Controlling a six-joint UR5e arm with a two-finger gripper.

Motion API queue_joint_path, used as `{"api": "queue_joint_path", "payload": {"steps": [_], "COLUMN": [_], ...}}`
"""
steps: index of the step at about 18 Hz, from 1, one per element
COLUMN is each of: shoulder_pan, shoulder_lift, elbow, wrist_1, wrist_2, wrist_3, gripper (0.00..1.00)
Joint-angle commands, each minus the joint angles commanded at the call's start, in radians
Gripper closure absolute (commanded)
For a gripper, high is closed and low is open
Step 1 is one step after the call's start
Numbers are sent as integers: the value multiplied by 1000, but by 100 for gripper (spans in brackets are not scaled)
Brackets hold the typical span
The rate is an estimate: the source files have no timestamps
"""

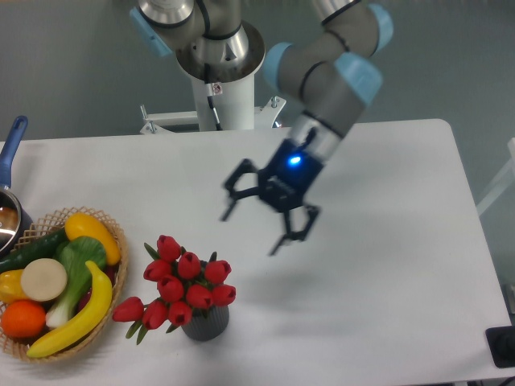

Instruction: Insert the flowers into the vase

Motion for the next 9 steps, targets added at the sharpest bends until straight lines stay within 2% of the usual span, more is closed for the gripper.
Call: {"api": "queue_joint_path", "payload": {"steps": [3, 7, 9], "shoulder_pan": [37, 28, 7], "shoulder_lift": [-43, -116, -135], "elbow": [49, 124, 156], "wrist_1": [-2, -2, -6], "wrist_2": [190, 486, 652], "wrist_3": [40, 74, 80], "gripper": [0, 0, 0]}}
